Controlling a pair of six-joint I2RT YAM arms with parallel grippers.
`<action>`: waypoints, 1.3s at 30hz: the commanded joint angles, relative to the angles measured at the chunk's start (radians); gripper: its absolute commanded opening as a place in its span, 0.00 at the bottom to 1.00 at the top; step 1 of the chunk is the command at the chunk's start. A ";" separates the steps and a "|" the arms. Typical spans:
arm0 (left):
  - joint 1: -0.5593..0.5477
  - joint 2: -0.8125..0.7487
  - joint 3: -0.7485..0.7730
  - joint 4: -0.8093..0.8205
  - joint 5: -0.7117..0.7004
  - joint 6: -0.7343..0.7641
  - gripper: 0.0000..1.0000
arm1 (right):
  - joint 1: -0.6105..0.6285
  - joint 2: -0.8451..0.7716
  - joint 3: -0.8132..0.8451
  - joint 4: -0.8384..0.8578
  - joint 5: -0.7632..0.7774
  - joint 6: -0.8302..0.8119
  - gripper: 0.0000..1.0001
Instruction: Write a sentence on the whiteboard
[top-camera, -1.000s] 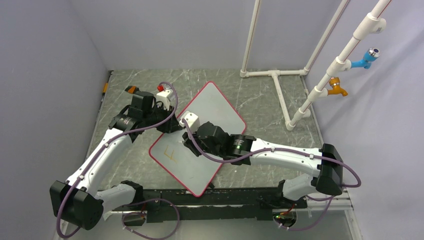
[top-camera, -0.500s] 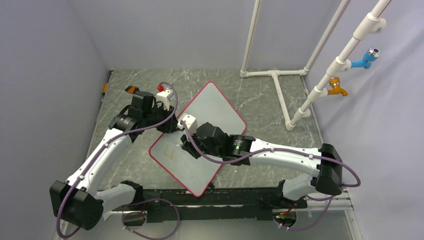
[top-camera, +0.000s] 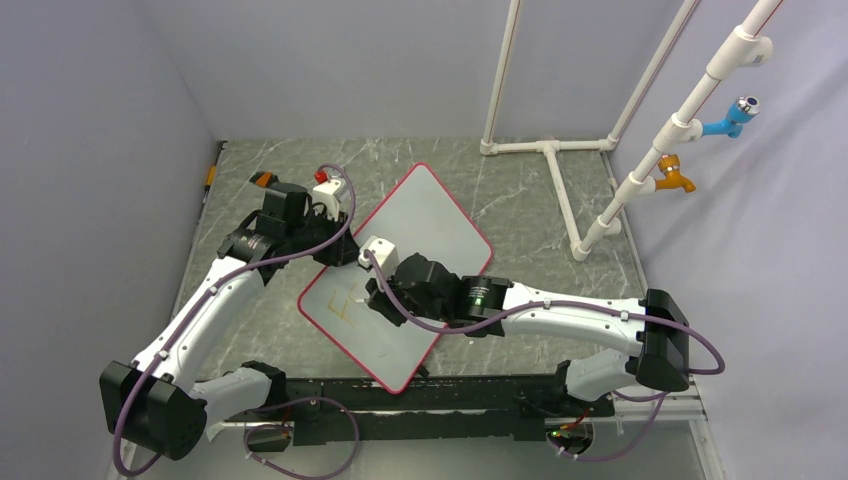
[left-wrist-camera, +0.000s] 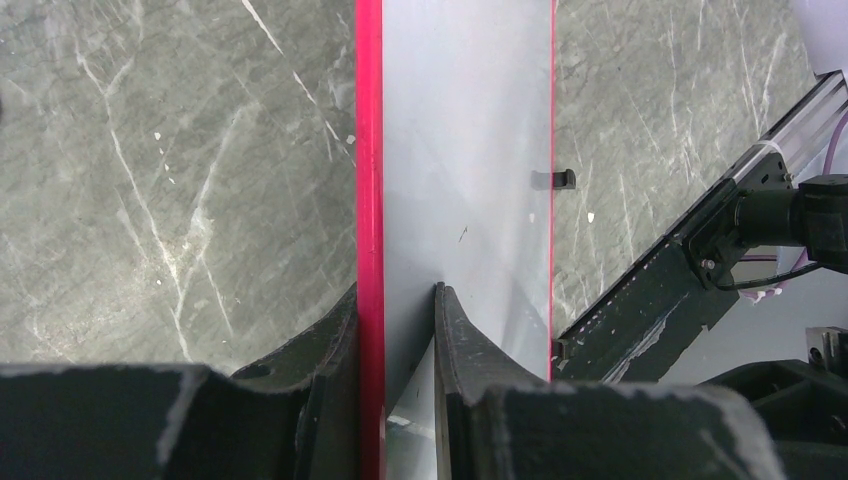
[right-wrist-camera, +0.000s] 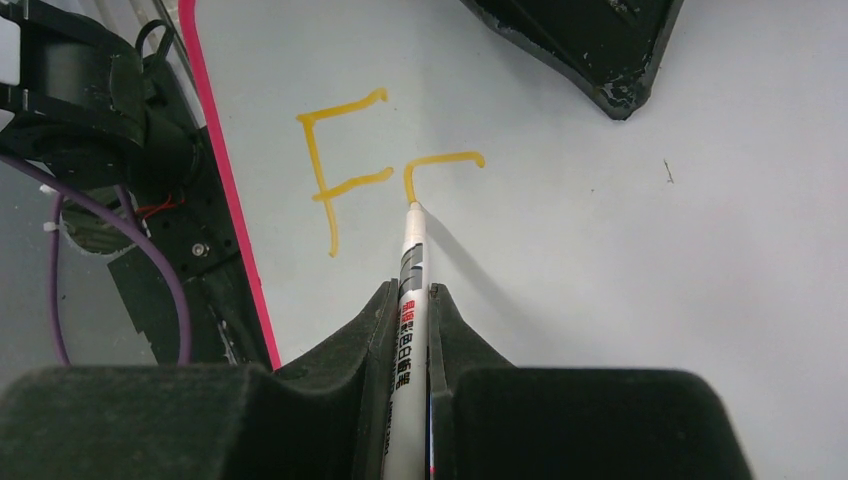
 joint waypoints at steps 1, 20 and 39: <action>0.004 -0.009 -0.007 0.033 -0.154 0.105 0.00 | 0.002 -0.019 -0.012 -0.021 0.051 0.021 0.00; 0.003 -0.013 -0.006 0.032 -0.149 0.106 0.00 | 0.000 0.049 0.109 -0.024 0.167 0.002 0.00; 0.004 -0.014 -0.006 0.034 -0.149 0.105 0.00 | 0.001 0.047 0.072 -0.043 0.156 0.015 0.00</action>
